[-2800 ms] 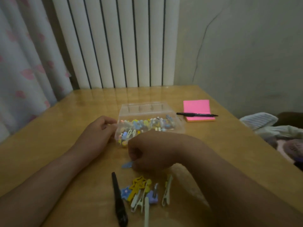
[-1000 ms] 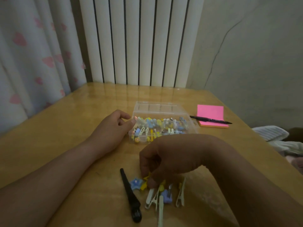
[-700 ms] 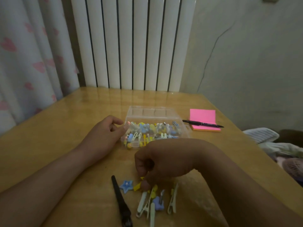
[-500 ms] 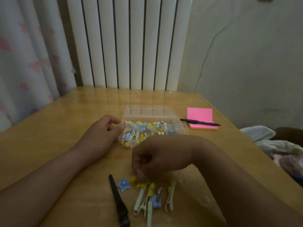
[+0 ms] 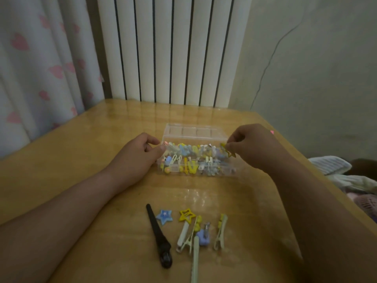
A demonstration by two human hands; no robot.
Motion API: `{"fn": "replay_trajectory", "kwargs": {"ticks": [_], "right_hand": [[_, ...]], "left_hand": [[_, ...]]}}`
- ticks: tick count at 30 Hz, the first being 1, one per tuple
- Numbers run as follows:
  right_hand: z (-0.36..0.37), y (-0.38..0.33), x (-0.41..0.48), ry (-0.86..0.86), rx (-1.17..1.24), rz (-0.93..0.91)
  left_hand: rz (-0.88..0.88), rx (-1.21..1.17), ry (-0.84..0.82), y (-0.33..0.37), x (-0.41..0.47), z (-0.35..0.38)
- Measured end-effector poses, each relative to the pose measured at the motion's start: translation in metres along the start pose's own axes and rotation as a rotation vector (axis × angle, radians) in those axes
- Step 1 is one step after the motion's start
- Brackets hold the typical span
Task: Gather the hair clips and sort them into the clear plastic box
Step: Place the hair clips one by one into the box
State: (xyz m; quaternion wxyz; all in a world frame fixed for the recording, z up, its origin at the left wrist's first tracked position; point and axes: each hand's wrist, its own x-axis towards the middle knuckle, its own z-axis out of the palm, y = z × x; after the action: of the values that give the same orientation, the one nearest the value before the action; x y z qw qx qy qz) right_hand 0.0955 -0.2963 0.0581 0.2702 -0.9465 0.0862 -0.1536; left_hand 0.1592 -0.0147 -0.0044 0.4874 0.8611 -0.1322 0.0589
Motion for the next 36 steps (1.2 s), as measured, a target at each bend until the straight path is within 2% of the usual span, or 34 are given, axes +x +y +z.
{"fn": "replay_trajectory", "kwargs": {"ticks": [7,11,14,16,18,20,23,25,28,36], "right_hand": [[0.004,-0.003,0.001,-0.087,-0.189,0.018],[0.006,-0.005,0.0,-0.081,-0.276,0.003],[0.003,-0.011,-0.004,-0.014,-0.318,-0.077],[-0.001,-0.019,-0.009,-0.019,-0.252,-0.166],[-0.004,-0.03,-0.015,-0.148,-0.118,-0.265],[-0.004,-0.043,-0.025,-0.383,-0.036,-0.344],[0.002,-0.058,-0.036,-0.721,-0.135,-0.425],[0.011,-0.064,-0.042,-0.861,-0.219,-0.437],[0.02,-0.066,-0.045,-0.938,-0.217,-0.413],[0.018,-0.069,-0.049,-1.0,-0.239,-0.443]], "left_hand": [[-0.004,-0.011,-0.003,0.0,0.001,0.001],[-0.009,-0.005,-0.005,-0.003,0.002,0.001],[-0.003,0.002,0.005,-0.003,0.003,0.001],[0.0,0.001,0.007,-0.004,0.004,0.001],[0.003,0.001,0.009,-0.005,0.005,0.002],[0.008,-0.004,0.015,-0.006,0.007,0.002],[0.012,-0.003,0.016,-0.008,0.008,0.002],[0.017,0.001,0.014,-0.008,0.008,0.002],[0.01,0.002,0.014,-0.007,0.008,0.002],[0.007,0.011,0.008,-0.005,0.006,0.002]]}}
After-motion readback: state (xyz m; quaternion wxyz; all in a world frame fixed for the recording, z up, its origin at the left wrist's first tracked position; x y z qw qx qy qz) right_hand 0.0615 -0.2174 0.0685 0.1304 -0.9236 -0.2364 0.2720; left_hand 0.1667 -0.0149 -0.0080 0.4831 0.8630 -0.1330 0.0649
